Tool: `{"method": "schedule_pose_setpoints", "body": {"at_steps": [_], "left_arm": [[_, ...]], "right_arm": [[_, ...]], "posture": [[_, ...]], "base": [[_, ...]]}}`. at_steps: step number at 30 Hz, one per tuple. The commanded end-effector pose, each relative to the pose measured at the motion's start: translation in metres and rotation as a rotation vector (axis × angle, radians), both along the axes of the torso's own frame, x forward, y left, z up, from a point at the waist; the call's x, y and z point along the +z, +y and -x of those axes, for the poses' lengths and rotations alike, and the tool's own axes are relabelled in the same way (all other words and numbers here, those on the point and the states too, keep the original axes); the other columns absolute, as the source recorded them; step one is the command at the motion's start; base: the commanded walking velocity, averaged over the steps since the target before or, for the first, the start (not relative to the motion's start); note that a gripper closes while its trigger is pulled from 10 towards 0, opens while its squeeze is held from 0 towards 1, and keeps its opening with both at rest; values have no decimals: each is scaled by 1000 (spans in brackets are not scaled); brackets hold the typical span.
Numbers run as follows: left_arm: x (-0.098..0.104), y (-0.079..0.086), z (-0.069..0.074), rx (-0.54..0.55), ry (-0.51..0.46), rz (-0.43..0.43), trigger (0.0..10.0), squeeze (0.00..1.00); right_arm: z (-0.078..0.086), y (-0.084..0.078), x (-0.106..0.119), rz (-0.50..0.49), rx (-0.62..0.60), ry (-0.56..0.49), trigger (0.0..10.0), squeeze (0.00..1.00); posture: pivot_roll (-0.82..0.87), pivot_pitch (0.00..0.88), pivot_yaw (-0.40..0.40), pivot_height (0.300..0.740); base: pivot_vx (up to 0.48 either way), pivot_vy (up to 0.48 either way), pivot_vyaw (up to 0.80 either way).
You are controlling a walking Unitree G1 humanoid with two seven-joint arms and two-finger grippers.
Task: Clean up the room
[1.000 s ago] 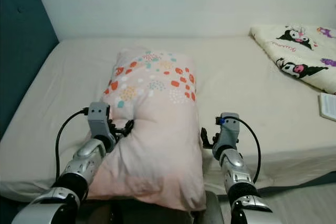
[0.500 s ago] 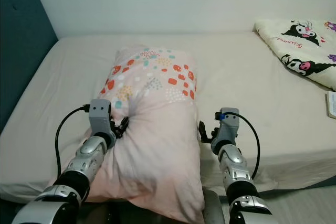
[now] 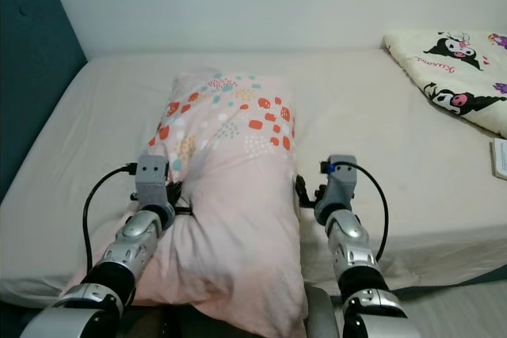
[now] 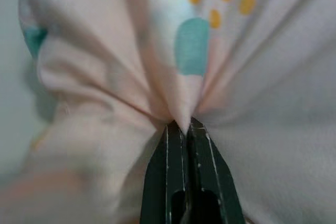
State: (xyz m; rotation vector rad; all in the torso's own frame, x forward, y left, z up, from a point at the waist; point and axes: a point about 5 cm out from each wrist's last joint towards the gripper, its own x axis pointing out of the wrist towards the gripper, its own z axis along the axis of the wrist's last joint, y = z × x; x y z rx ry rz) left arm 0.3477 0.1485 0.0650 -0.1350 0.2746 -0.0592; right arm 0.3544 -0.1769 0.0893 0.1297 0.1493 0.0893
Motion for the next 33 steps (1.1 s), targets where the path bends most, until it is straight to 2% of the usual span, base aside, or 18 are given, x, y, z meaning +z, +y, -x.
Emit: {"method": "schedule_pose_setpoints", "body": {"at_steps": [1,3,4,6,10,13,14,15,16,17,18,20,22,24,25,28,31,33], "left_arm": [[-16,-17,8,-39,105,116,0,0],[-4,-31,2,-79,69,203,0,0],[-4,-31,2,-79,69,203,0,0],[14,-43,-6,-125,11,299,0,0],[36,-39,-18,-110,-55,369,0,0],[86,11,-44,143,-207,327,0,0],[111,35,-51,238,-284,244,0,0],[127,51,-53,294,-334,190,0,0],[127,51,-53,294,-334,190,0,0],[147,66,-55,337,-394,136,0,0],[147,66,-55,337,-394,136,0,0],[188,99,-52,447,-509,-37,0,0],[188,99,-52,447,-509,-37,0,0],[212,125,-43,554,-572,-136,0,0],[212,125,-43,554,-572,-136,0,0],[227,165,-16,764,-610,-181,0,0],[229,174,-7,830,-615,-195,0,0],[224,187,10,949,-611,-179,0,0]], "right_arm": [[-3,1,6,-24,-1,-15,10000,0],[-5,2,10,-29,1,-28,10000,0],[-5,2,10,-29,1,-28,10000,0],[-7,3,14,-34,3,-42,10000,0],[-8,4,16,-35,5,-48,10000,0],[-10,5,19,-36,9,-59,10000,0],[-10,4,21,-37,9,-64,10000,0],[-11,4,22,-38,9,-67,10000,0],[-11,4,22,-38,9,-67,10000,0],[-11,4,23,-39,9,-69,10000,0],[-11,4,23,-39,9,-69,10000,0],[-13,6,25,-44,13,-76,10000,0],[-13,6,25,-44,13,-76,10000,0],[-14,9,27,-50,22,-82,10000,0],[-14,9,27,-50,22,-82,10000,0],[-15,17,29,-60,47,-87,10000,0],[-16,19,29,-62,55,-88,10000,0],[-17,23,31,-65,65,-92,10000,0]], "posture": [[-32,45,-45,471],[-32,36,-43,471],[-32,36,-43,471],[-37,30,-42,471],[-40,25,-43,471],[-40,17,-42,471],[-41,14,-41,471],[-41,14,-41,471],[-41,14,-41,471],[-33,10,-42,471],[-33,10,-42,471],[-27,10,-43,471],[-27,10,-43,471],[-17,8,-47,471],[-17,8,-47,471],[11,7,-55,471],[11,7,-55,471],[21,4,-48,471]], "base": [[0,0,0],[0,0,0],[0,0,0],[0,0,0],[0,0,0],[0,0,0],[0,0,0],[0,0,0],[0,0,0],[0,0,0],[0,0,0],[0,0,0],[0,0,0],[0,0,0],[0,0,0],[0,0,0],[0,0,0],[0,0,0]]}}
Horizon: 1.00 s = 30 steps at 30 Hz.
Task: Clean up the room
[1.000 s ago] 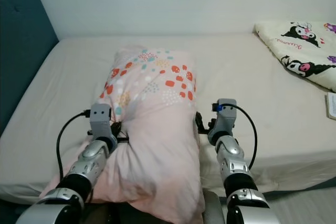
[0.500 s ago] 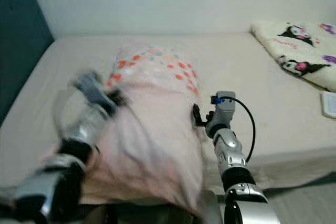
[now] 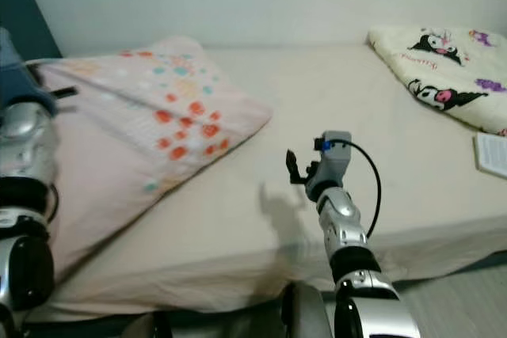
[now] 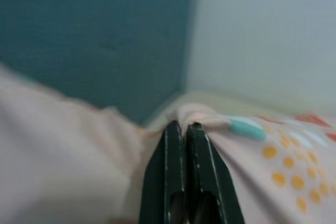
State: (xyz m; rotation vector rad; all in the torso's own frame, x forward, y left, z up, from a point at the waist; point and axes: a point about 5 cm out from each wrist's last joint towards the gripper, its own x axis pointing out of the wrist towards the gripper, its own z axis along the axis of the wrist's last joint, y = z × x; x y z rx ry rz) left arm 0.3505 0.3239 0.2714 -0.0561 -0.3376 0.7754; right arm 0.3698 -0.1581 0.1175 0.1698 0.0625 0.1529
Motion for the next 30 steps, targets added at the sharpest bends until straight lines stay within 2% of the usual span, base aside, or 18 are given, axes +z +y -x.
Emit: {"method": "schedule_pose_setpoints", "body": {"at_steps": [1,4,5,6,8,13,15,16,17,19,22,23,24,27,30], "left_arm": [[18,12,13,82,-67,-16,0,0],[-10,27,67,324,-59,56,0,0],[-10,27,67,324,-59,56,0,0],[-15,28,80,372,-42,62,0,0],[-22,30,96,412,-5,91,0,0],[-26,29,105,423,31,121,0,0],[-34,13,110,386,77,185,0,0],[-34,13,110,386,77,185,0,0],[-31,2,111,357,78,197,0,0],[-22,-13,109,317,49,231,0,0],[6,-28,108,258,-44,226,0,0],[6,-28,108,258,-44,226,0,0],[24,-31,107,235,-109,227,0,0],[29,-31,107,230,-130,228,0,0],[49,-31,104,179,-210,226,0,0]], "right_arm": [[-2,4,3,-16,11,-3,10000,0],[-4,8,8,-25,29,-14,10000,0],[-4,8,8,-25,29,-14,10000,0],[-4,9,7,-24,37,-14,10000,0],[-4,12,7,-22,51,-13,10000,0],[-5,14,7,-21,59,-14,10000,0],[-5,17,9,-26,67,-20,10000,0],[-5,17,9,-26,67,-20,10000,0],[-6,17,10,-29,70,-23,10000,0],[-5,18,10,-33,75,-26,10000,0],[-5,18,11,-35,81,-29,10000,0],[-5,18,11,-35,81,-29,10000,0],[-5,18,11,-35,82,-28,10000,0],[-5,18,11,-34,82,-28,10000,0],[-5,18,10,-33,86,-27,10000,0]], "posture": [[21,4,-48,471],[38,6,-55,471],[38,6,-55,471],[47,6,-52,471],[49,6,-51,471],[58,4,-48,471],[56,4,-36,471],[56,4,-36,471],[53,2,-35,471],[50,2,-34,471],[44,1,-33,471],[44,1,-33,471],[41,0,-32,471],[40,0,-32,471],[31,0,-33,471]], "base": [[0,0,0],[0,0,0],[0,0,0],[0,0,0],[0,0,0],[0,0,0],[0,0,0],[0,0,0],[0,0,0],[0,0,0],[0,0,0],[0,0,0],[0,0,0],[0,0,0],[0,0,0]]}}
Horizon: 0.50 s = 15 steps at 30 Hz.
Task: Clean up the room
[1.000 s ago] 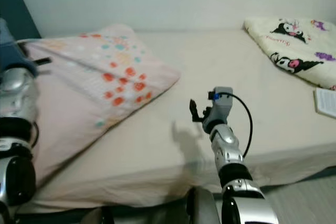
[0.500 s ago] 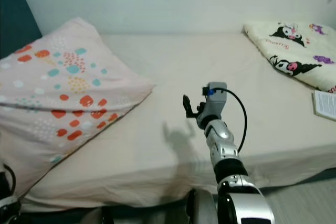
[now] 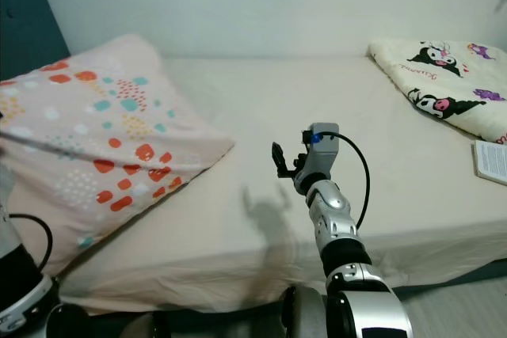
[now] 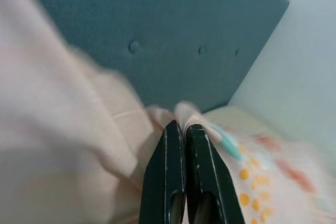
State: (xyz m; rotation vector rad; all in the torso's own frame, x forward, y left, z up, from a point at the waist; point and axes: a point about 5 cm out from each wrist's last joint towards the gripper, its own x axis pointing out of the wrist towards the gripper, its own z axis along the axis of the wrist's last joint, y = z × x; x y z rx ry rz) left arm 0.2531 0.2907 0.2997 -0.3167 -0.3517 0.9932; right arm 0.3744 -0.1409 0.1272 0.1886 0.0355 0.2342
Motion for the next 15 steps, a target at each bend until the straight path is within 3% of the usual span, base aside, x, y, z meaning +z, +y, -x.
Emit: {"method": "schedule_pose_setpoints", "body": {"at_steps": [1,6,10,11,13,14,15], "left_arm": [[21,2,7,14,-92,-39,0,0],[32,6,9,30,-91,-111,0,0],[32,5,10,28,-81,-116,0,0],[-4,2,-2,-28,47,-50,0,0],[-73,-8,-13,-105,257,70,0,0],[-73,-8,-13,-105,257,70,0,0],[-119,-16,-13,-153,371,161,0,0]], "right_arm": [[0,1,0,-9,8,5,10000,0],[0,2,1,-9,12,3,10000,0],[0,2,1,-9,13,3,10000,0],[0,3,1,-8,15,2,10000,0],[0,5,1,-7,18,1,10000,0],[0,5,1,-7,18,1,10000,0],[0,6,0,-6,20,1,10000,0]], "posture": [[31,0,-33,471],[31,0,-35,471],[31,0,-35,471],[28,0,-30,471],[29,0,-30,471],[29,0,-30,471],[26,1,-29,471]], "base": [[0,0,0],[0,0,0],[0,0,0],[0,0,0],[0,0,0],[0,0,0],[0,0,0]]}}
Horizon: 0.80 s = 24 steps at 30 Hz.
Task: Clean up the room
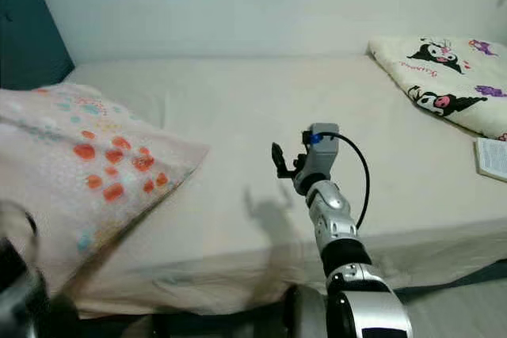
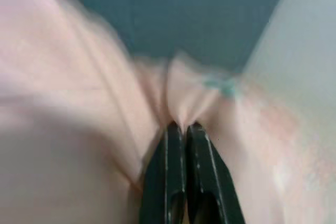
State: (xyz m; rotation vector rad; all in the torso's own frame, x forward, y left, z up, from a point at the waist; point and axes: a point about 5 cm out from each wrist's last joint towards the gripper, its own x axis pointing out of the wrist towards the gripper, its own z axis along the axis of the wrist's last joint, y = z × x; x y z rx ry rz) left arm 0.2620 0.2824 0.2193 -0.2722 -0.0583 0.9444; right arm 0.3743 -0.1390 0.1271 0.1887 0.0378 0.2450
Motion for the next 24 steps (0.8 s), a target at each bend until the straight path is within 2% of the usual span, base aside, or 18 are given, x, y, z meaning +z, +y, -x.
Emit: {"method": "schedule_pose_setpoints", "body": {"at_steps": [1,3,4,5,6,7,8,9,10,12,13,15,16,19,21,22,23,24], "left_arm": [[-38,-8,-4,-52,111,80,0,0],[-66,-12,-2,-57,177,161,0,0],[-66,-12,-2,-57,177,161,0,0],[-76,-14,-1,-56,202,200,0,0],[-97,-21,-1,-89,264,215,0,0],[-97,-21,-1,-89,264,215,0,0],[-123,-32,1,-146,343,229,4784,0],[-123,-32,1,-146,343,229,4784,0],[-130,-36,0,-177,361,216,10000,8],[-131,-37,0,-193,363,206,10000,8],[-127,-39,-4,-231,334,193,10000,1000],[-107,-45,-18,-343,199,144,10000,1000],[-107,-45,-18,-343,199,144,10000,1000],[-63,-55,-35,-503,35,-59,10000,1000],[-45,-61,-40,-575,-14,-196,10000,1000],[-45,-61,-40,-575,-14,-196,10000,1000],[-35,-64,-41,-608,-25,-298,10000,1000],[-35,-64,-41,-608,-25,-298,10000,1000]], "right_arm": [[0,4,0,-6,9,0,10000,0],[1,4,0,-5,9,1,10000,0],[1,4,0,-5,9,1,10000,0],[1,4,-1,-5,10,1,10000,0],[1,3,-1,-4,9,2,10000,0],[1,3,-1,-4,9,2,10000,0],[2,3,-2,-3,7,3,10000,0],[2,3,-2,-3,7,3,10000,0],[2,3,-2,-4,6,3,10000,0],[2,3,-2,-4,5,2,10000,0],[2,3,-2,-6,4,2,10000,0],[2,3,-2,-7,3,2,10000,0],[2,3,-2,-7,3,2,10000,0],[3,3,-3,-9,3,4,10000,0],[3,3,-3,-9,4,4,10000,0],[3,3,-3,-9,4,4,10000,0],[3,3,-3,-9,4,5,10000,0],[3,3,-3,-9,4,5,10000,0]], "posture": [[26,1,-29,471],[22,1,-30,471],[22,1,-30,471],[22,1,-30,471],[20,4,-26,471],[20,4,-26,471],[17,5,-23,471],[17,5,-23,471],[16,4,-22,471],[15,5,-22,471],[17,6,-20,471],[16,7,-20,471],[16,7,-20,471],[20,10,-20,471],[20,10,-19,471],[20,10,-19,471],[20,10,-19,471],[20,10,-19,471]], "base": [[0,0,0],[0,0,0],[0,0,0],[0,0,0],[0,0,0],[0,0,0],[0,0,0],[0,0,0],[0,0,0],[0,0,0],[0,0,0],[0,0,0],[0,0,0],[0,0,0],[0,0,0],[0,0,0],[0,0,0],[0,0,0]]}}
